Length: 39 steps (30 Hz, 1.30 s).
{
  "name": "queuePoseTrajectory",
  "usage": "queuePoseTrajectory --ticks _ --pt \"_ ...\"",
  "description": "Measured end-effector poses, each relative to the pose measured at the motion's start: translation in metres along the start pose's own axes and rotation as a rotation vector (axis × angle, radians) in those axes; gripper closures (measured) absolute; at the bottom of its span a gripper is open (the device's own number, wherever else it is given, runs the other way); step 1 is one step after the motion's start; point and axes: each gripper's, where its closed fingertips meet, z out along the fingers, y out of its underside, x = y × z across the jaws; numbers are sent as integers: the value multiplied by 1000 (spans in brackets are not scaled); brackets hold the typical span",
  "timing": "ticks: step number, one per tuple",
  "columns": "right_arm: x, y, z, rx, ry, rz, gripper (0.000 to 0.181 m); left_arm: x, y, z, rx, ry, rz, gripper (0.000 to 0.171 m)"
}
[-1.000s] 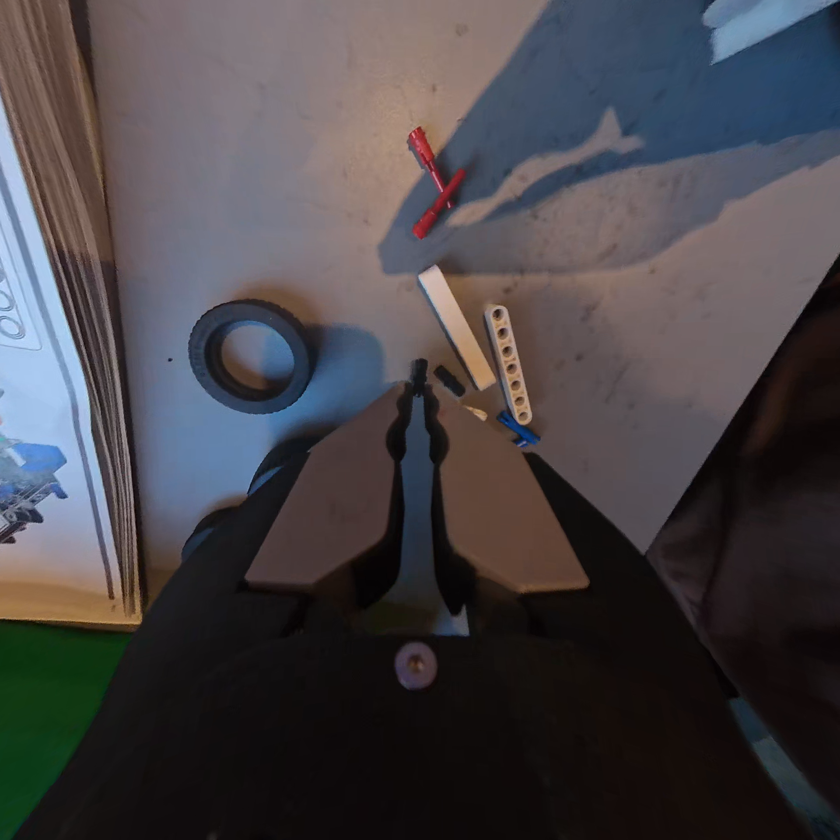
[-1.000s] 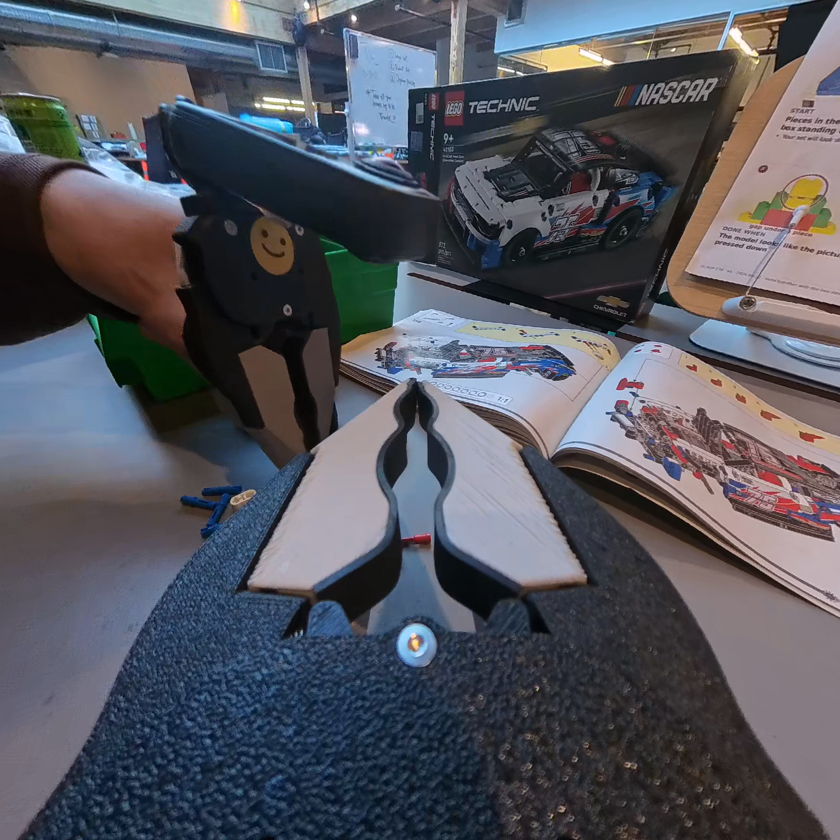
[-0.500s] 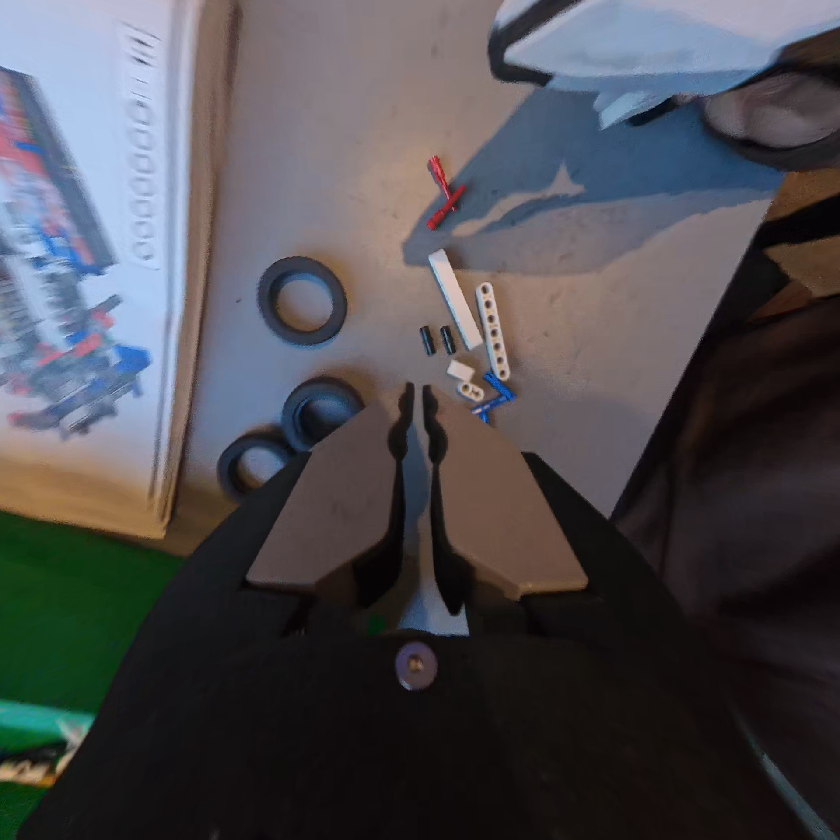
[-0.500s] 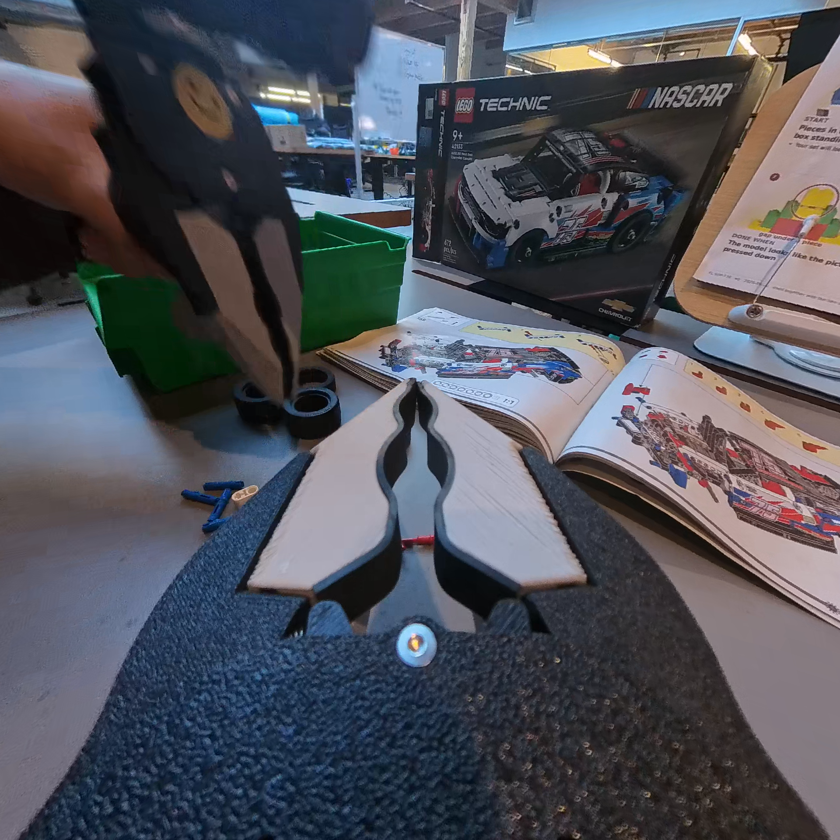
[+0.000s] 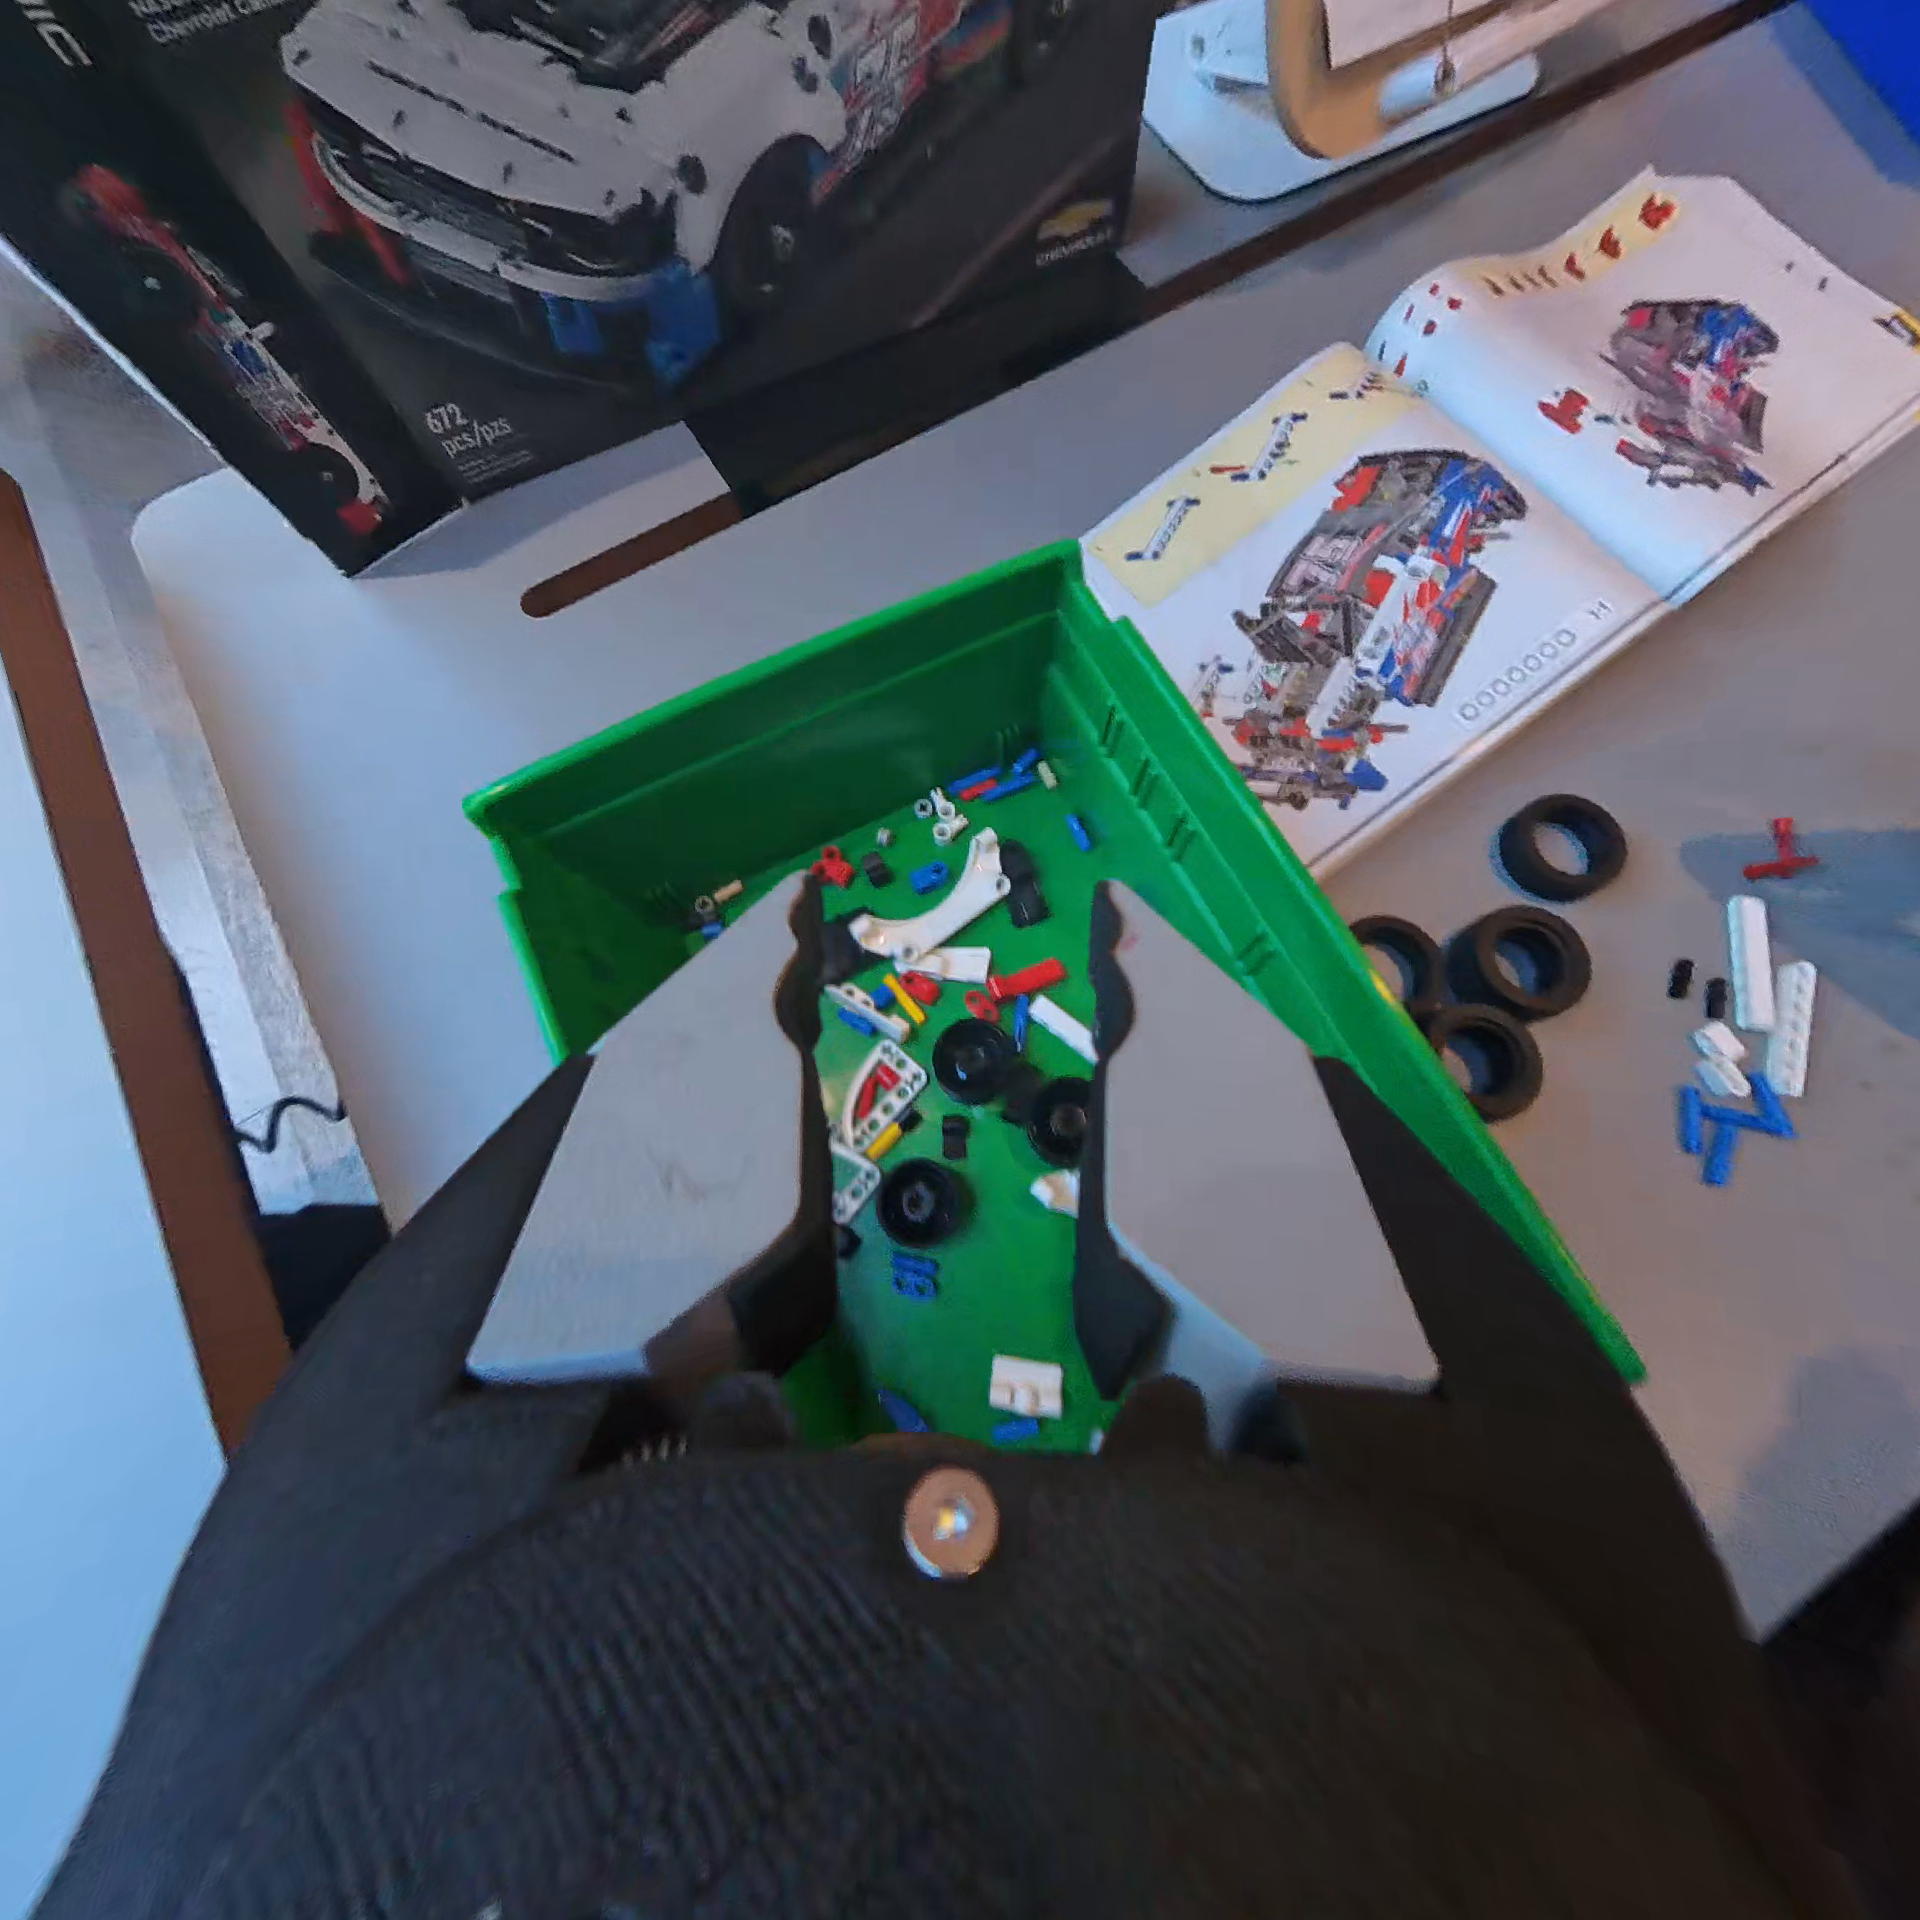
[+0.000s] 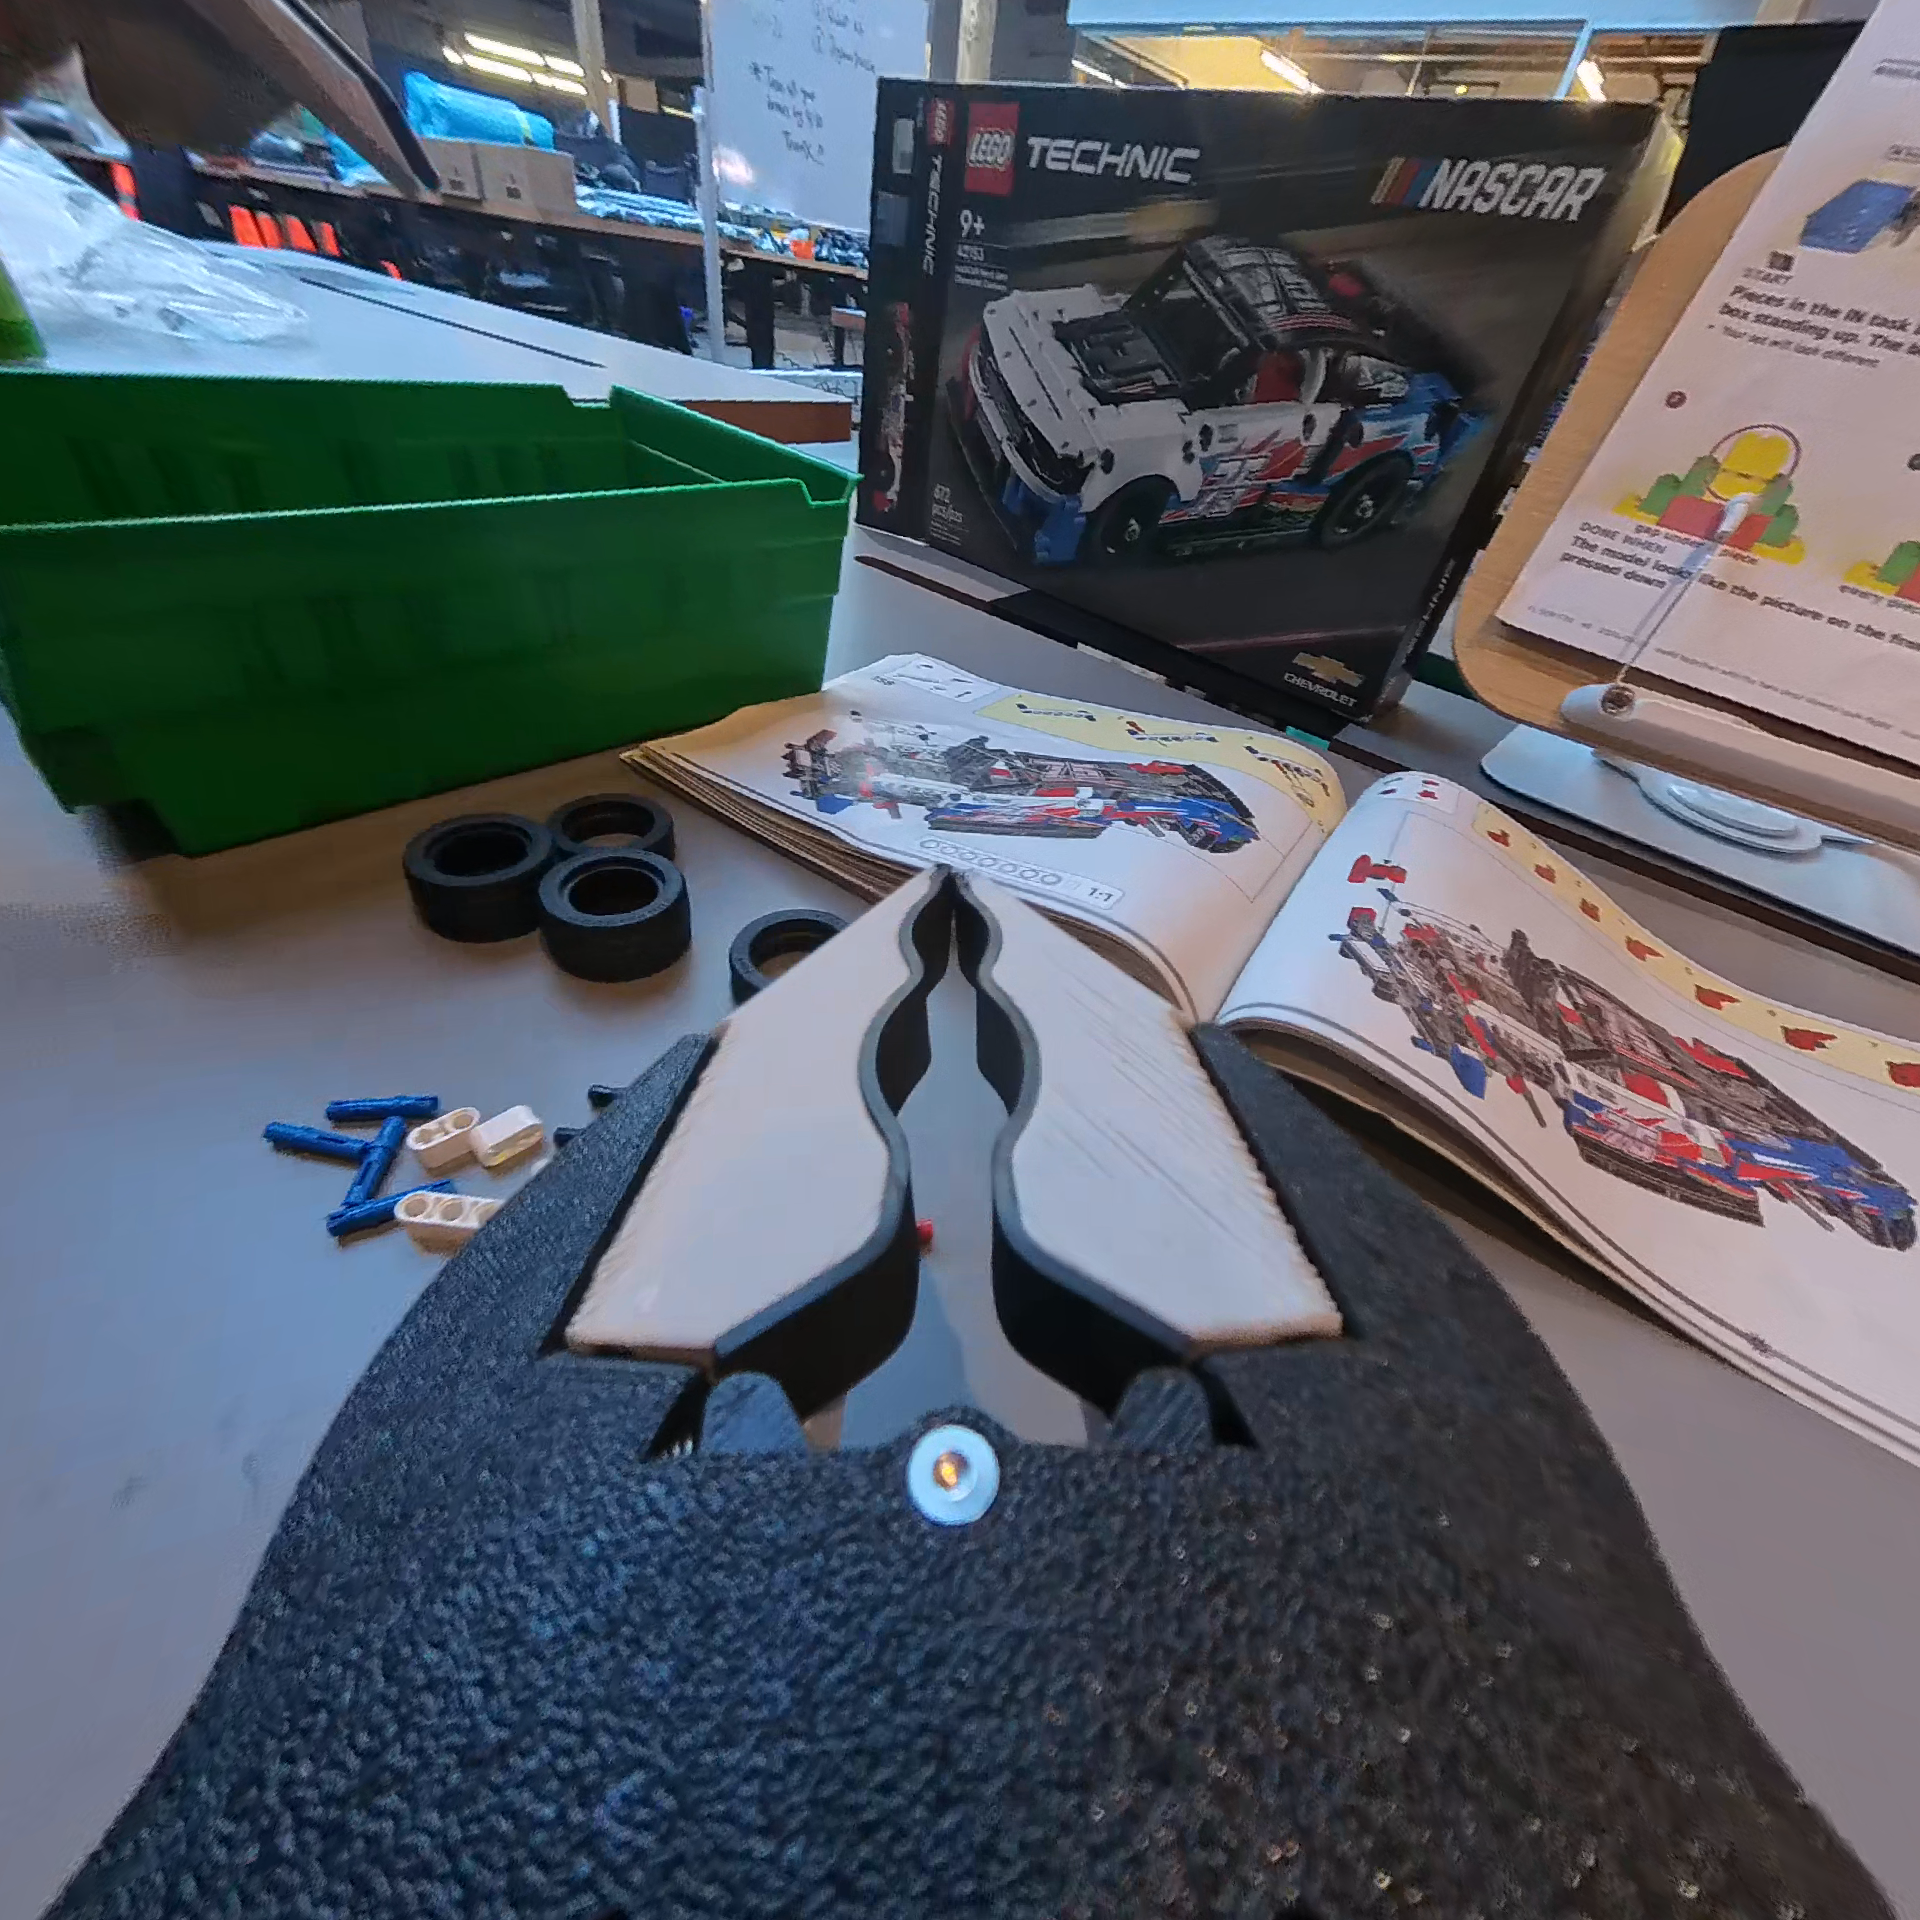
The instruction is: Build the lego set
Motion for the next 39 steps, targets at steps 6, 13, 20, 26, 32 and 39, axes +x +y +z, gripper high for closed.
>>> queuePoseTrajectory --ticks 6,13,20,26,32,39 --pt "8 4 11 -36 50 -24 181 -20 -17 41 -16 94 -24 108" --pt "20 1 13 -15 92 10 181 -22 -27 60 -107 166 25 114" --pt "21 4 18 -41 114 -19 181 34 27 93 -331 422 177 132" --pt "21 4 19 -41 114 -19 181 65 94 108 -601 482 334 143" --pt "23 2 17 -18 105 9 181 76 128 109 -679 457 424 146" --pt "24 0 16 -6 104 14 181 85 121 118 -596 482 455 152"
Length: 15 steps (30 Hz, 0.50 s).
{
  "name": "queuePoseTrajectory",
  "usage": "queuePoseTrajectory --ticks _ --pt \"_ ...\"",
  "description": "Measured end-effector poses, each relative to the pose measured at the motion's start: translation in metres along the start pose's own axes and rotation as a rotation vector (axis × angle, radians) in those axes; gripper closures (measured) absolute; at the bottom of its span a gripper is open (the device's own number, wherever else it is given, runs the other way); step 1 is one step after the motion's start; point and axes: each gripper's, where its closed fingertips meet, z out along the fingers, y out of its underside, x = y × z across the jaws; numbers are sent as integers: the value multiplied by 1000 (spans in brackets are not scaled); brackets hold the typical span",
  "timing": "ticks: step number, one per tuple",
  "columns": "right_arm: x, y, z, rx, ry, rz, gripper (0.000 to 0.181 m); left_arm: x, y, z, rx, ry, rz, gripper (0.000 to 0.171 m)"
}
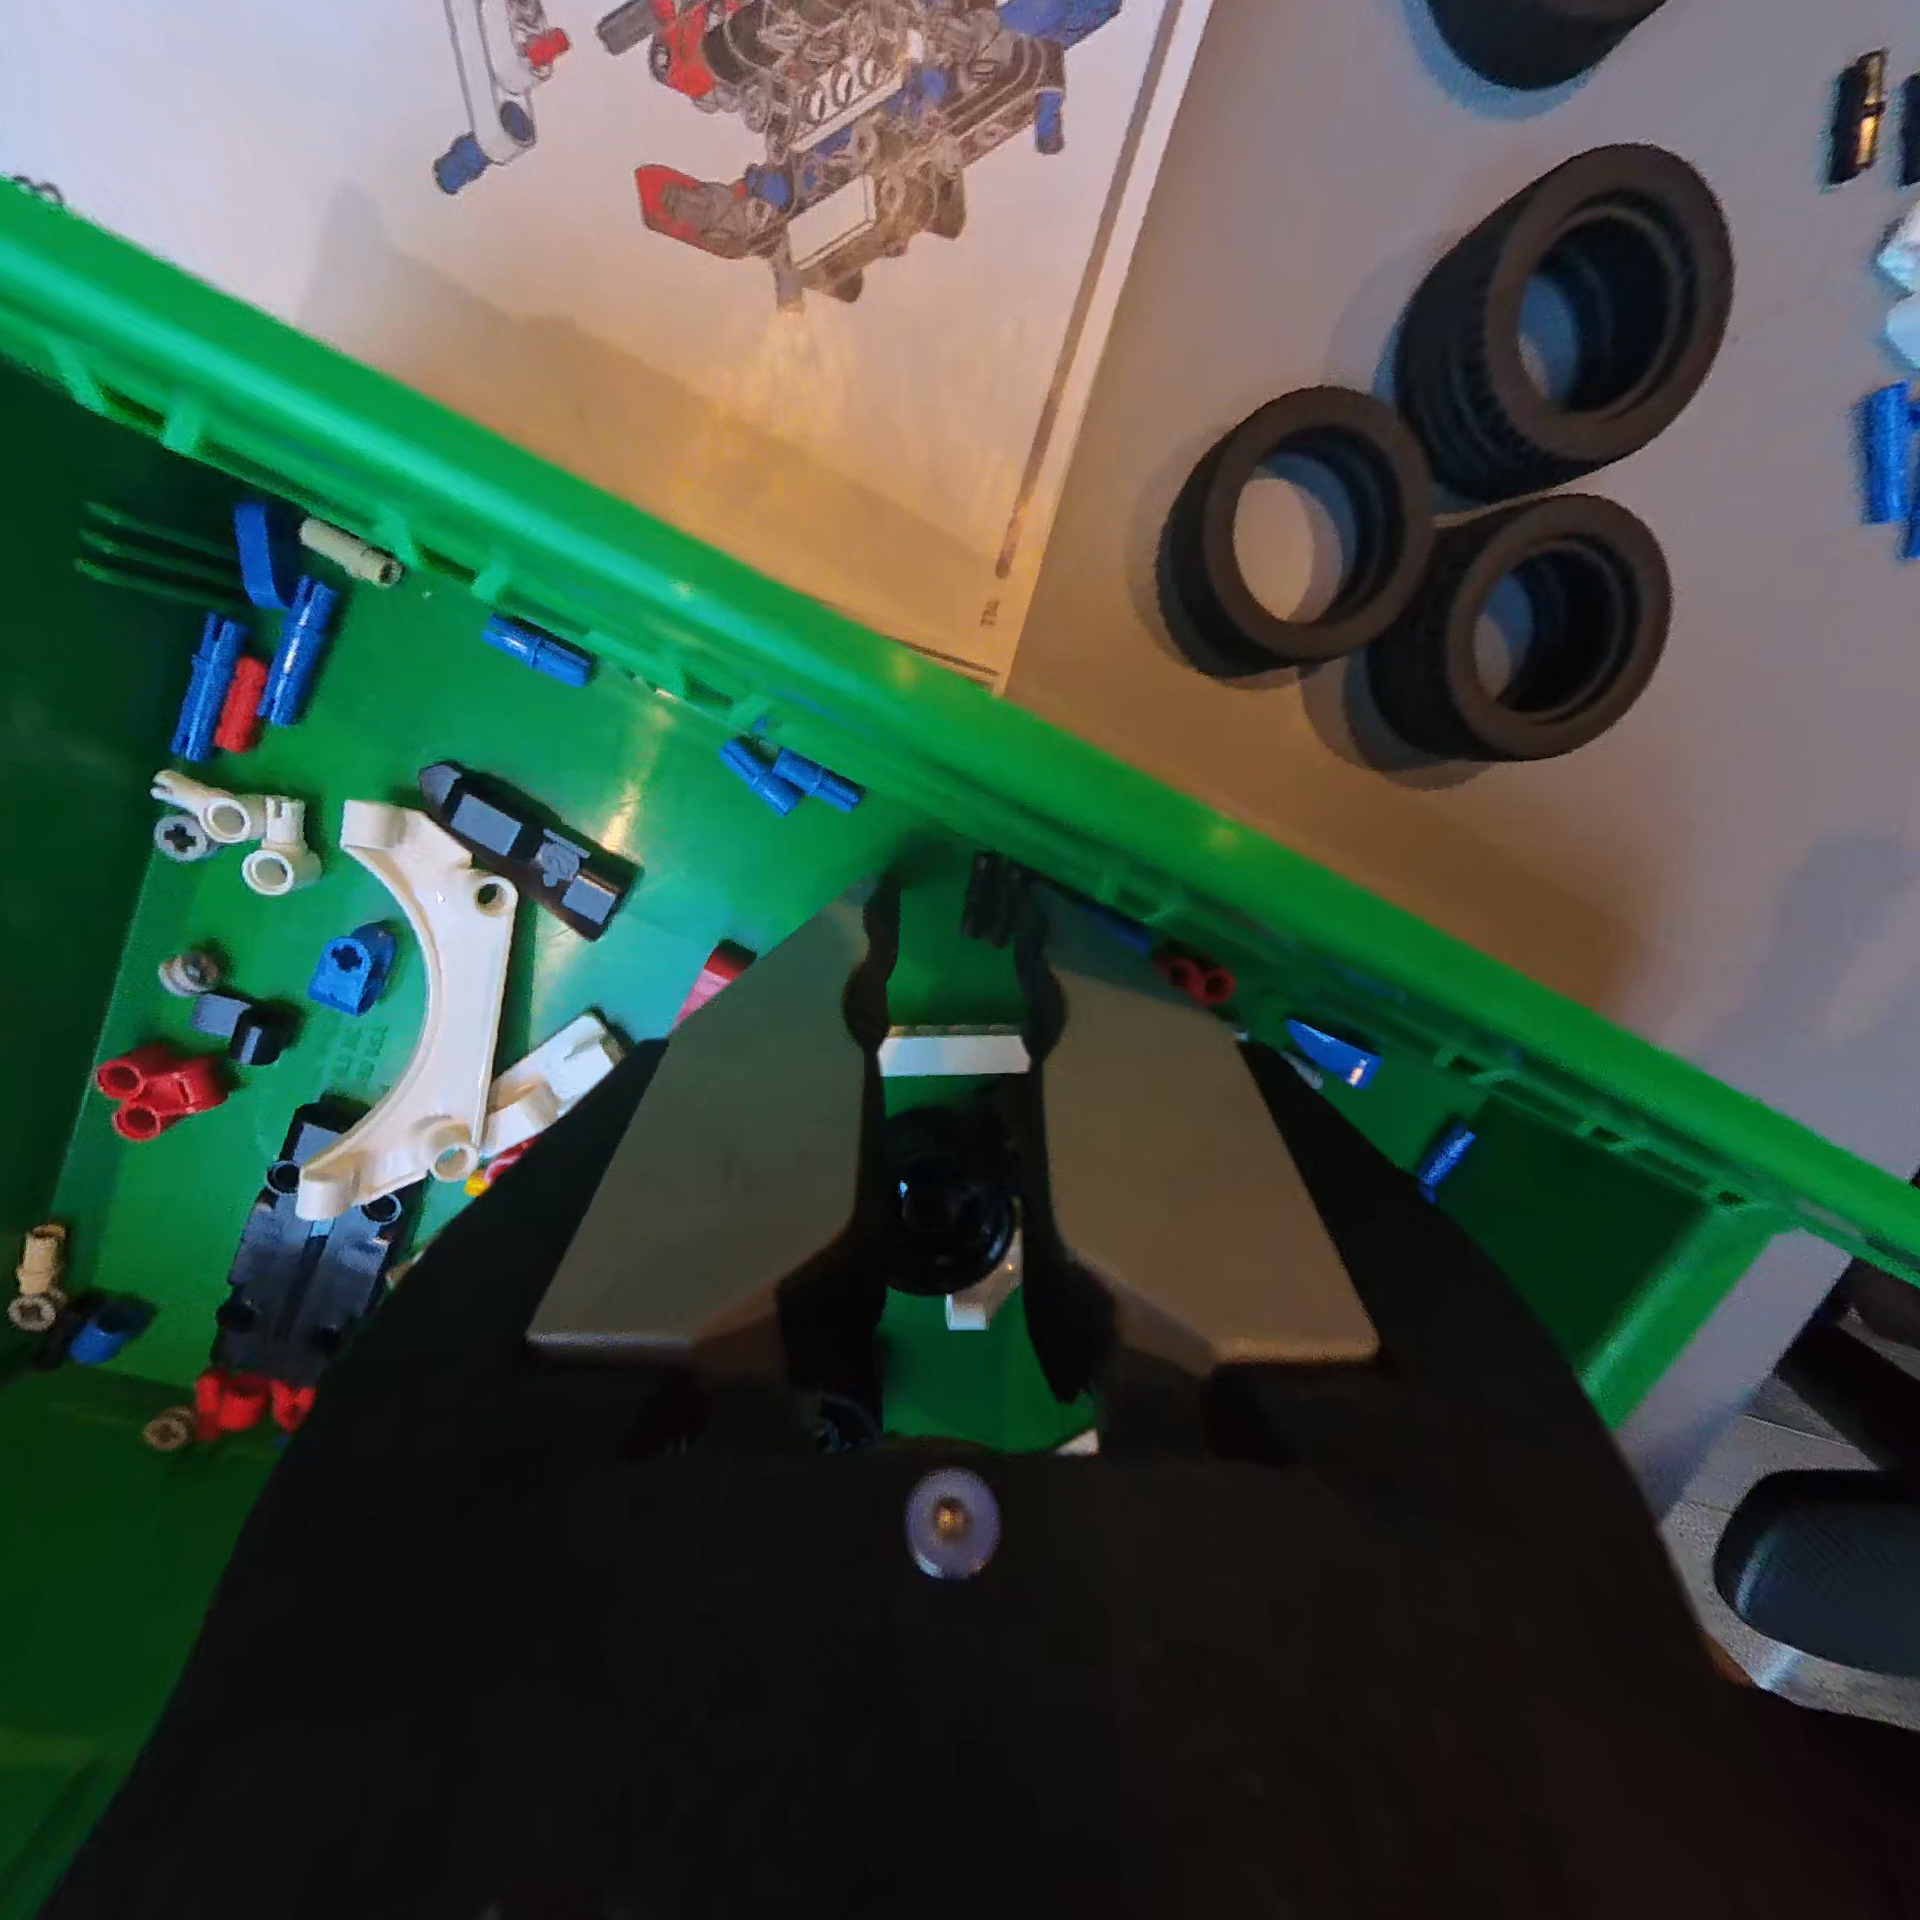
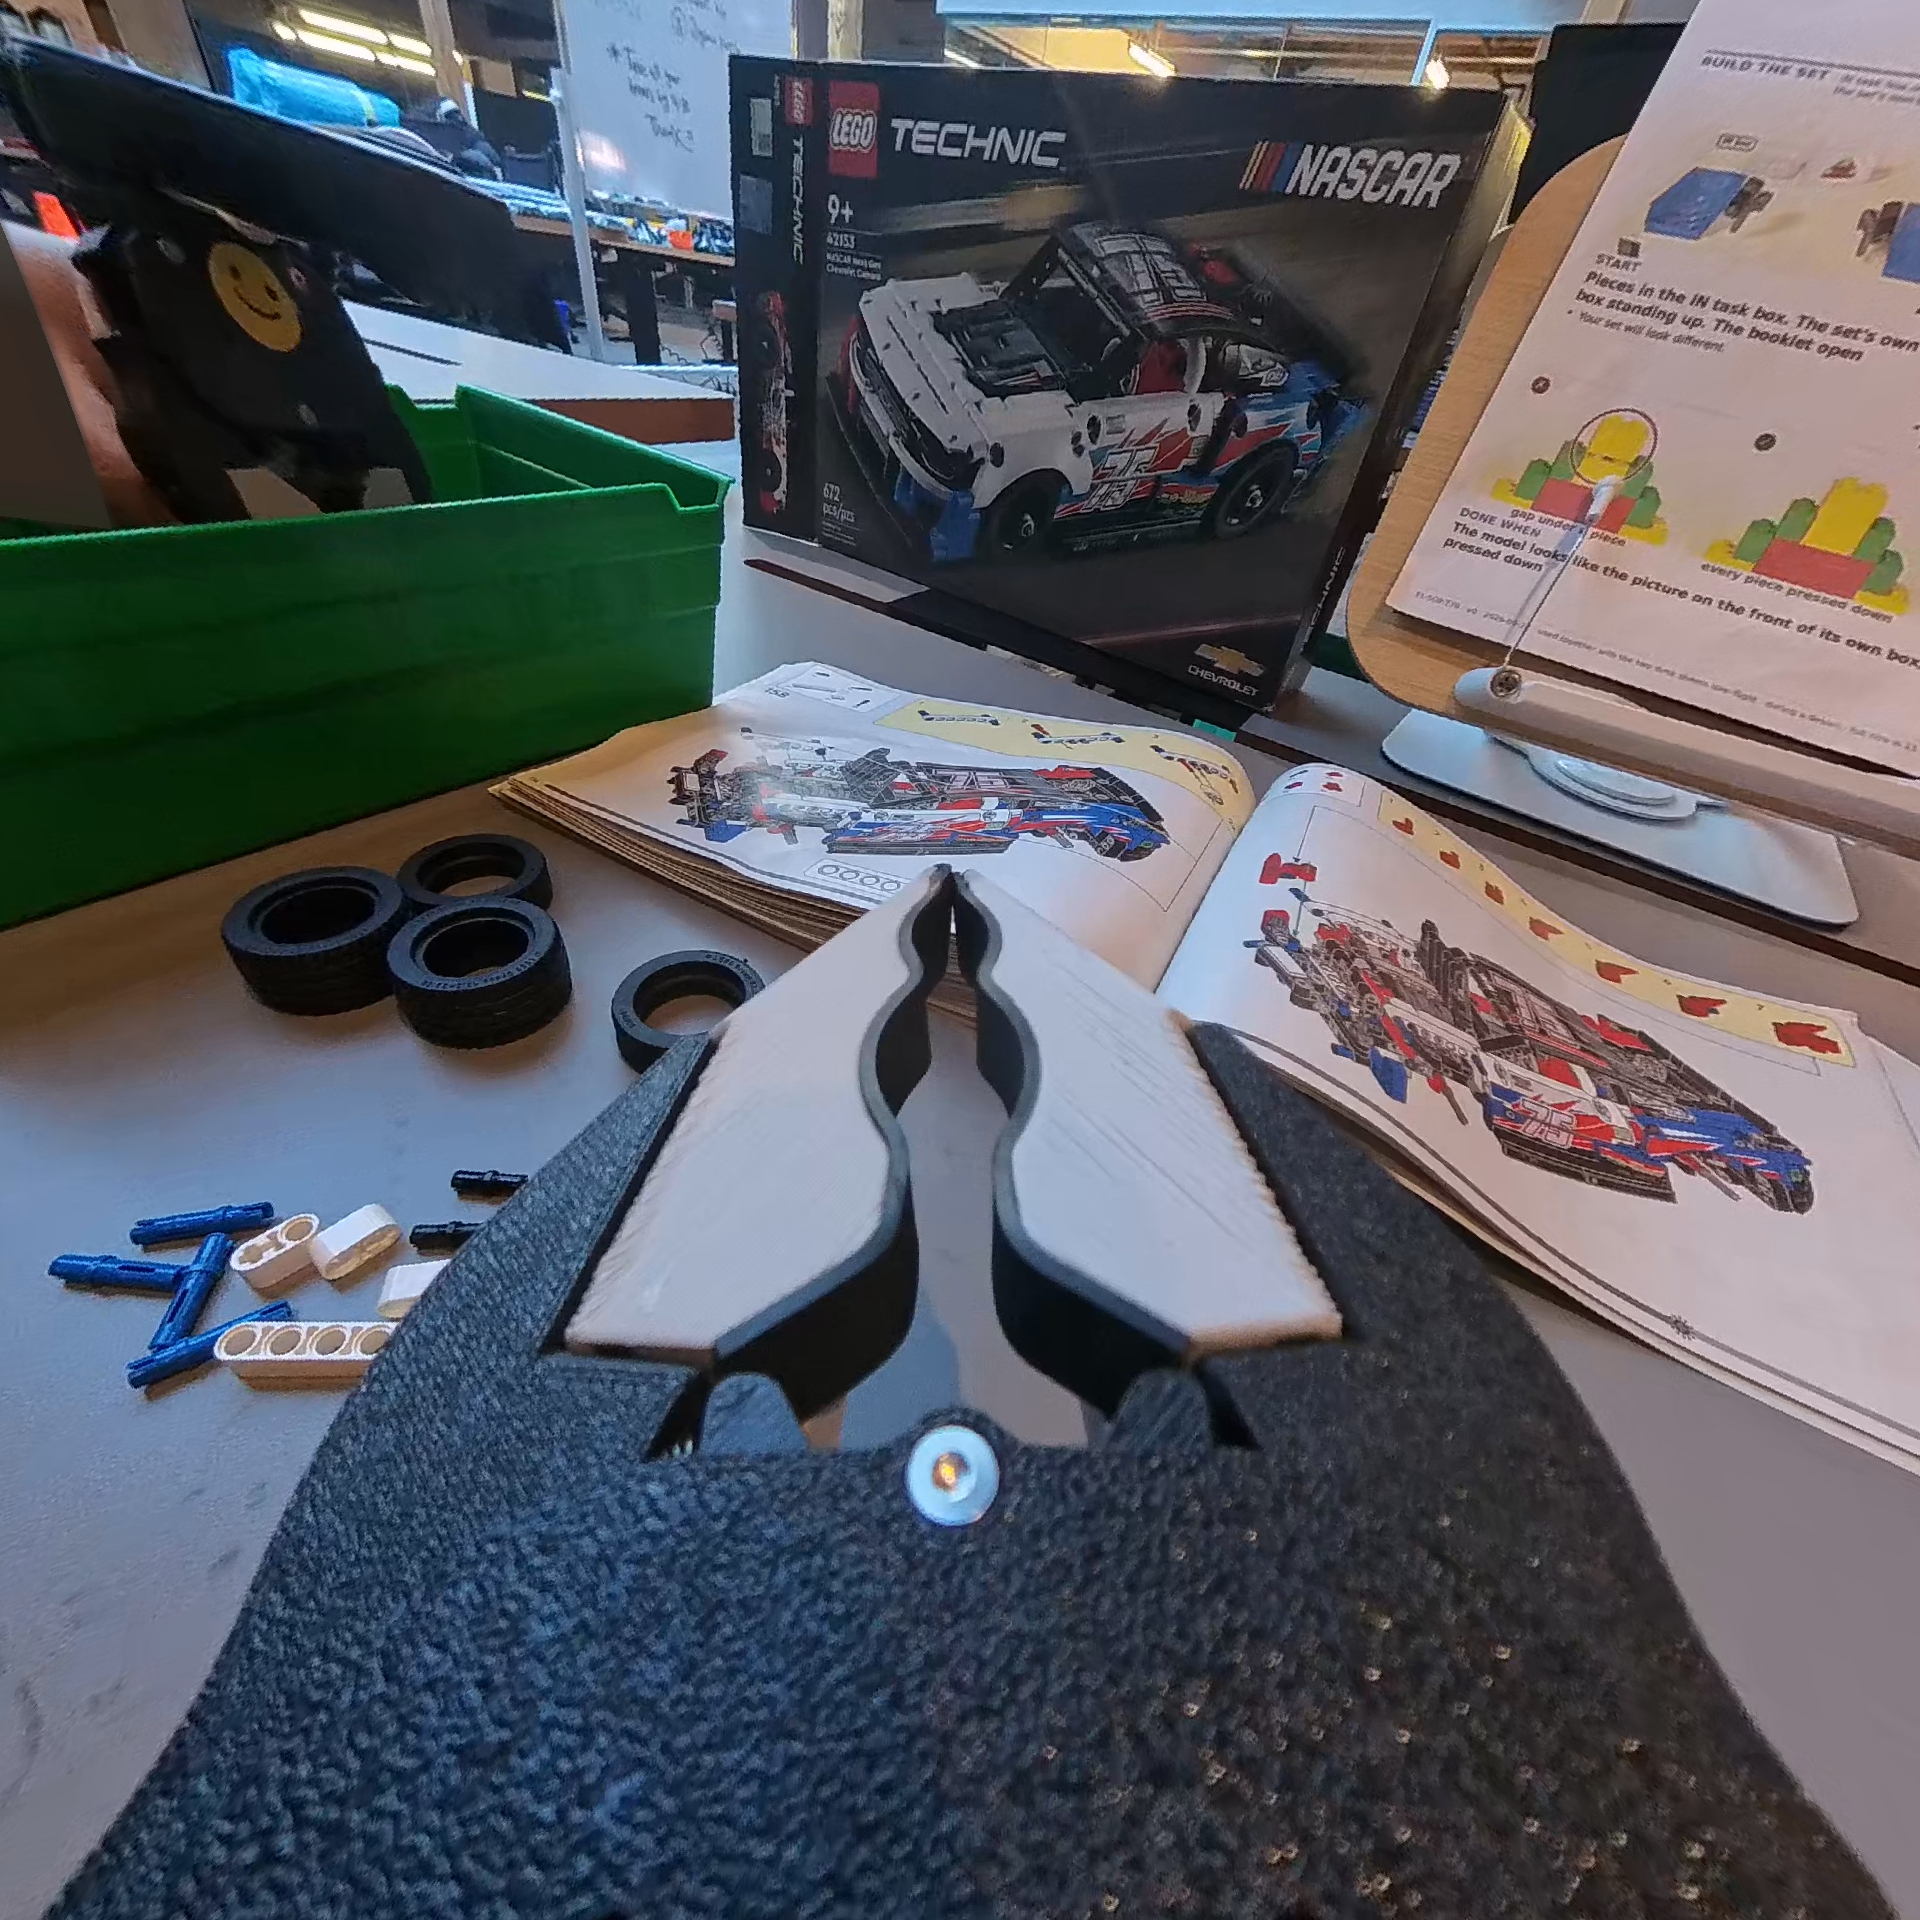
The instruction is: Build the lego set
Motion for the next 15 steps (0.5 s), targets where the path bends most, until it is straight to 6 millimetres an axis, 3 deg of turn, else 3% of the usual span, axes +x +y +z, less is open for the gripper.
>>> queuePoseTrajectory --ticks 4,11,15 --pt "0 0 0 1 -2 2 181 0 2 -1 7 3 3 152" --pt "0 0 0 2 -3 7 181 0 7 -1 14 -106 190 148" --pt "0 0 0 2 -3 8 181 0 0 -8 77 -114 252 148"
